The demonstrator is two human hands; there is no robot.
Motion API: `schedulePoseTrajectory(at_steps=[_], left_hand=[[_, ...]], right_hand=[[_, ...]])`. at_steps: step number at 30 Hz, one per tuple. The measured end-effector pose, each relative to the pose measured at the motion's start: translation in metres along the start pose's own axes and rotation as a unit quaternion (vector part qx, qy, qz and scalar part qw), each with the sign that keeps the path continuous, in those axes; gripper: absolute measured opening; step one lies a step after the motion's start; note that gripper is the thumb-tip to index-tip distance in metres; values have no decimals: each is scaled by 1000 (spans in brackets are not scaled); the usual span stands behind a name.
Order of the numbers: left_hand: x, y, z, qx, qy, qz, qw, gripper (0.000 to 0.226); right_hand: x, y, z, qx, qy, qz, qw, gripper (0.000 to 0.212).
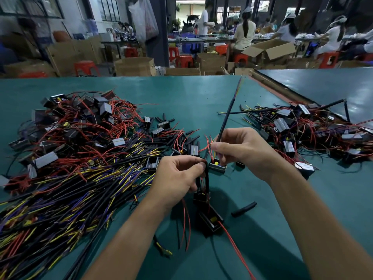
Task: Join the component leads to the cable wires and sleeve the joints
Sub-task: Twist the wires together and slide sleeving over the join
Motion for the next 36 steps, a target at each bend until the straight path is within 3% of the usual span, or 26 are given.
schedulePoseTrajectory(at_steps=[7, 12, 24, 28, 32, 36], left_hand=[[2, 4, 4, 14, -4, -35, 999, 22], [4, 7, 5, 30, -12, -67, 997, 14], [3, 7, 4, 34, 9, -32, 999, 9], [5, 6, 4, 90, -24, -27, 995, 2], [6, 10, 5, 124, -59, -32, 990, 19], [6, 11, 0, 149, -108, -39, 982, 14]], right_hand=[[2, 6, -4, -15, -13, 25, 1000, 17], [2, 2, -5, -14, -19, 41, 999, 15], [7, 8, -11, 20, -63, 42, 997, 13], [7, 6, -10, 38, -61, 44, 996, 16], [8, 7, -11, 42, -56, 38, 997, 13], [8, 8, -11, 48, -56, 29, 997, 14]])
Point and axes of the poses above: each hand's wrist, its own x-axis away from the middle knuckle, its own y-axis out of the palm, z = x × y, the point moved 3 cm from there along -x, towards the middle knuckle, and after that the axes turned 15 degrees about y, right-handed, at the moved point
